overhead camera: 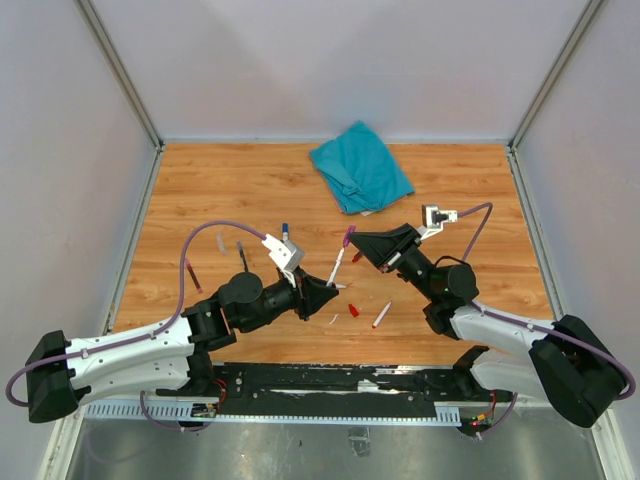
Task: Insert the pens into the pen caps
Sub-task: Insert the pen cap onto the pen.
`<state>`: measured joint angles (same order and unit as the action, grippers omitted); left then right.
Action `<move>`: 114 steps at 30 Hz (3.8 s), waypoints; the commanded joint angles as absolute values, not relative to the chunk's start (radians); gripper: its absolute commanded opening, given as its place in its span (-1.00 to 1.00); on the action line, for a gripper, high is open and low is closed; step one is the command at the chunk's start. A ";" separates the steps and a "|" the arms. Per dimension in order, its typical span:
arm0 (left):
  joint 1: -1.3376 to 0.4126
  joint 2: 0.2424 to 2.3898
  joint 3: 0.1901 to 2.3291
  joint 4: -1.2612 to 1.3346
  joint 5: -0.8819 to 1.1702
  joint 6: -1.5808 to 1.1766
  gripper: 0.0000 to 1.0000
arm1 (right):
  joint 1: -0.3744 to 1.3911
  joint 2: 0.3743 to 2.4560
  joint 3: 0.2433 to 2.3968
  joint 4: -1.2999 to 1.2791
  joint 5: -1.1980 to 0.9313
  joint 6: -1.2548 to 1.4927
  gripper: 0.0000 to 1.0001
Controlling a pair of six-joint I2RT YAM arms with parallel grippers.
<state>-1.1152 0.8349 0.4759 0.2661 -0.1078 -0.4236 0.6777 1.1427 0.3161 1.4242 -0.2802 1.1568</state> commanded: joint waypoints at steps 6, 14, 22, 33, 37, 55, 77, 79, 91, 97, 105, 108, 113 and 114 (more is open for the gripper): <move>-1.124 0.838 0.491 0.290 -0.121 -0.403 -0.99 | 0.668 1.109 0.308 1.415 -0.322 1.110 -0.99; -1.124 0.838 0.487 0.293 -0.123 -0.405 -0.99 | 0.670 1.099 0.295 1.376 -0.347 1.091 -0.99; -1.124 0.836 0.488 0.291 -0.123 -0.405 -0.99 | 0.670 1.096 0.292 1.376 -0.332 1.083 -0.99; -1.124 0.842 0.489 0.291 -0.120 -0.407 -0.99 | 0.670 1.094 0.371 1.367 -0.290 1.062 -0.99; -1.123 0.842 0.489 0.291 -0.120 -0.407 -0.99 | 0.669 1.095 0.378 1.367 -0.286 1.057 -0.99; -1.123 0.836 0.492 0.286 -0.120 -0.407 -0.99 | 0.670 1.049 0.347 1.283 -0.270 1.029 -0.99; -1.124 0.833 0.494 0.278 -0.127 -0.402 -0.99 | 0.670 1.040 0.328 1.235 -0.302 1.019 -0.99; -1.124 0.831 0.493 0.279 -0.130 -0.402 -0.99 | 0.670 1.040 0.325 1.235 -0.302 1.020 -0.99; -1.124 0.837 0.492 0.282 -0.127 -0.404 -0.99 | 0.669 1.032 0.340 1.238 -0.250 1.016 -0.99; -1.124 0.839 0.492 0.284 -0.127 -0.404 -0.99 | 0.669 1.047 0.371 1.247 -0.239 1.015 -0.99; -1.124 0.841 0.493 0.285 -0.127 -0.405 -0.99 | 0.670 1.054 0.376 1.256 -0.235 1.020 -0.99; -1.124 0.842 0.493 0.285 -0.126 -0.403 -0.99 | 0.670 1.054 0.371 1.256 -0.232 1.022 -0.99; -1.124 0.842 0.491 0.284 -0.125 -0.405 -0.99 | 0.670 1.053 0.372 1.259 -0.223 1.026 -0.99; -1.124 0.841 0.492 0.283 -0.126 -0.405 -0.99 | 0.670 1.054 0.373 1.261 -0.221 1.026 -0.98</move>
<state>-1.1152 0.8421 0.4759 0.2459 -0.1215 -0.4225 0.6777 1.0554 0.3397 1.2148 -0.2440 1.0382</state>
